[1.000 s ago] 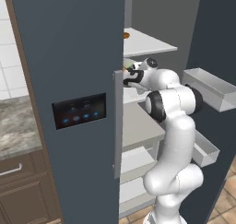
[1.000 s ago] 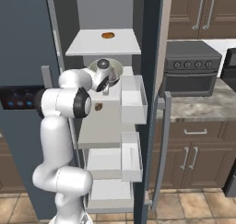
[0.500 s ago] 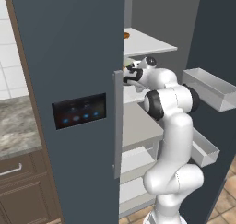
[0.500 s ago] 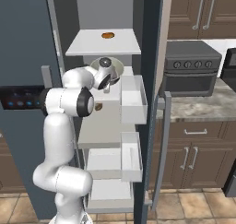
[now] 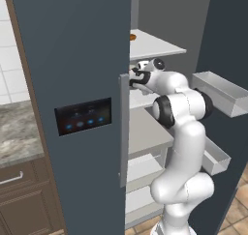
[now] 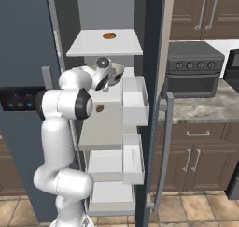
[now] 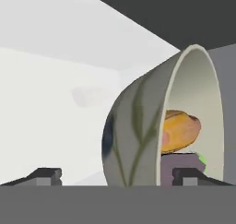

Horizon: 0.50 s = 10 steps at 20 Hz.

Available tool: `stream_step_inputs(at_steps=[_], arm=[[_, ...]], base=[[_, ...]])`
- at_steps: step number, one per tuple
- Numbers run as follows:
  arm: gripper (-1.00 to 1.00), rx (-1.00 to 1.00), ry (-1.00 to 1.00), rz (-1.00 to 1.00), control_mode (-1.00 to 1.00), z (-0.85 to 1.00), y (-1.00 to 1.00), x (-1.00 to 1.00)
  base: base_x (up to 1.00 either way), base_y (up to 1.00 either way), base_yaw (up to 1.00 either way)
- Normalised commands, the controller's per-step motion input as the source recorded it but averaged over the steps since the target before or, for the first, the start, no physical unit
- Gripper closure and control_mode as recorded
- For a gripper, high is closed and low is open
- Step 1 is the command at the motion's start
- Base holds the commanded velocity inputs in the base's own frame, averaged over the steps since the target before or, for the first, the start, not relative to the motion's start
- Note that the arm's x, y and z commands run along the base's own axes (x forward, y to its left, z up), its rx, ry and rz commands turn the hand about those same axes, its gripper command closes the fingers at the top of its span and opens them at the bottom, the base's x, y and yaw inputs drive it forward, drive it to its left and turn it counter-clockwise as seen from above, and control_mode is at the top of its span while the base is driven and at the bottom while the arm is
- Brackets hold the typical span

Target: Pick the chicken drumstick and eggplant from their plates and place them in the bowl. Then put the bowl in the fridge.

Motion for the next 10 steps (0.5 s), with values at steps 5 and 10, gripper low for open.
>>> stream_step_inputs(at_steps=[5, 10], arm=[[-1.00, 0.00, -0.12, 0.00, -1.00, 0.22, 0.00, -0.32], [-1.00, 0.00, -0.11, 0.00, -1.00, 0.28, -0.01, -0.39]], base=[[0.00, 0.00, 0.00], [0.00, 0.00, 0.00]])
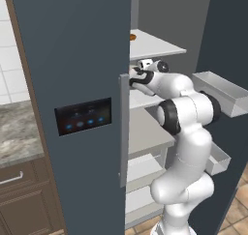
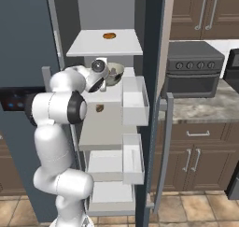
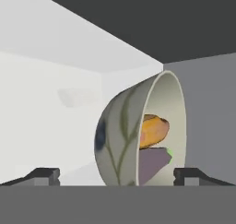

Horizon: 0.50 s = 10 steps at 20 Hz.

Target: Pick the chicken drumstick and eggplant from their plates and place them in the bowl. Then put the bowl in the fridge.

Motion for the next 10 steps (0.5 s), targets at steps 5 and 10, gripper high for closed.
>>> stream_step_inputs(at_steps=[5, 10], arm=[[-1.00, 0.00, 0.00, 0.00, -1.00, 0.38, -0.01, -0.39], [-1.00, 0.00, 0.04, 0.00, -1.00, 0.38, -0.07, -0.45]], base=[[0.00, 0.00, 0.00], [0.00, 0.00, 0.00]])
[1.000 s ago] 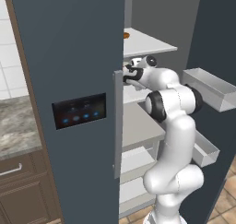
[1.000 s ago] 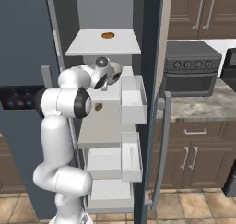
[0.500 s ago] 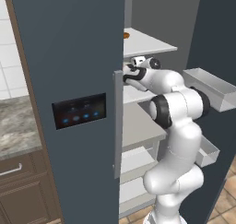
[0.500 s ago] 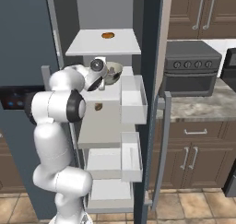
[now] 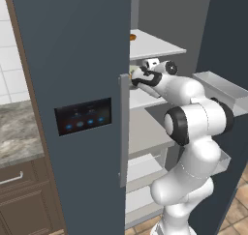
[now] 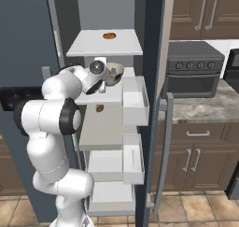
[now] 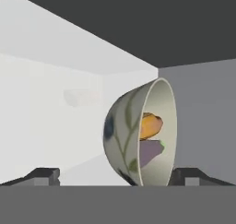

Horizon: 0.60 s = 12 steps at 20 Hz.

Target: Pick the chicken drumstick and eggplant from their plates and place them in the bowl. Then put the bowl in the fridge.

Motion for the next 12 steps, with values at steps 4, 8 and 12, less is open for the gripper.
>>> stream_step_inputs(at_steps=[4, 8, 12], arm=[[-1.00, 0.00, 0.12, 0.00, -1.00, 0.45, 0.00, -0.48], [-1.00, 0.00, 0.21, -0.04, -1.00, 0.38, 0.01, -0.55], [-1.00, 0.00, 0.21, -0.09, -1.00, 0.29, 0.08, -0.61]], base=[[0.00, 0.00, 0.00], [0.00, 0.00, 0.00], [0.00, 0.00, 0.00]])
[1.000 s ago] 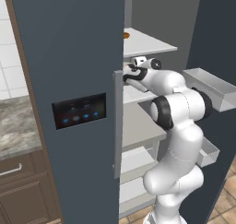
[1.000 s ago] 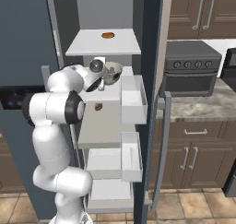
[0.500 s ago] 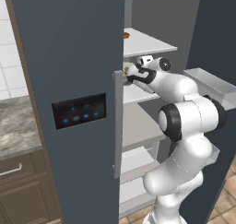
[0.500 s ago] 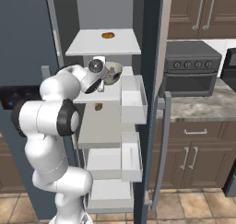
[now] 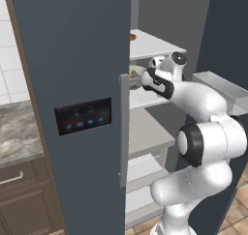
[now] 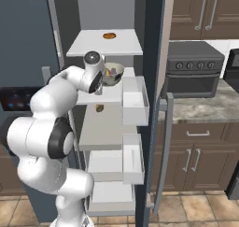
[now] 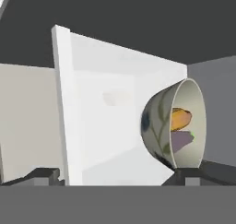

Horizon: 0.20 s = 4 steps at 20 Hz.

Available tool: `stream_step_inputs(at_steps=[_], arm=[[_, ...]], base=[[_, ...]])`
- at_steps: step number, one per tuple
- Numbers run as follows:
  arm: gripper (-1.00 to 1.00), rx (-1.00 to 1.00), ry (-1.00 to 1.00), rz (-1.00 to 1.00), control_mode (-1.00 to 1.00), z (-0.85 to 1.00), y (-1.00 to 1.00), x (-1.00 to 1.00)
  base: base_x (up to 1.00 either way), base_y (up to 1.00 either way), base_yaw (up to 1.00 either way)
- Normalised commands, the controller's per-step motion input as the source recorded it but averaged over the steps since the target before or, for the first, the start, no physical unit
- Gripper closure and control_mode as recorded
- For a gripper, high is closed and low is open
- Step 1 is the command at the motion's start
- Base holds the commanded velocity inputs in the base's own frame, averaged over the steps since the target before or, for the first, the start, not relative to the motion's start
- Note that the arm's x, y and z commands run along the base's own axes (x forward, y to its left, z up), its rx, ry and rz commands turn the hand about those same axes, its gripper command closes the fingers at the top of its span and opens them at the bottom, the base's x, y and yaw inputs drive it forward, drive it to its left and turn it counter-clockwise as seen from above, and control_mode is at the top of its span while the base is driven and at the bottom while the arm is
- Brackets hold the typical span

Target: Pick the chicken drumstick and eggplant from their plates and place them in the bowl. Then put the bowl in the fridge.

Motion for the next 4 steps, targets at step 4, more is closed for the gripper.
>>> stream_step_inputs(at_steps=[4], arm=[[-1.00, 0.05, 0.14, -0.16, -1.00, 0.18, 0.13, -0.73]], base=[[0.00, 0.00, 0.00]])
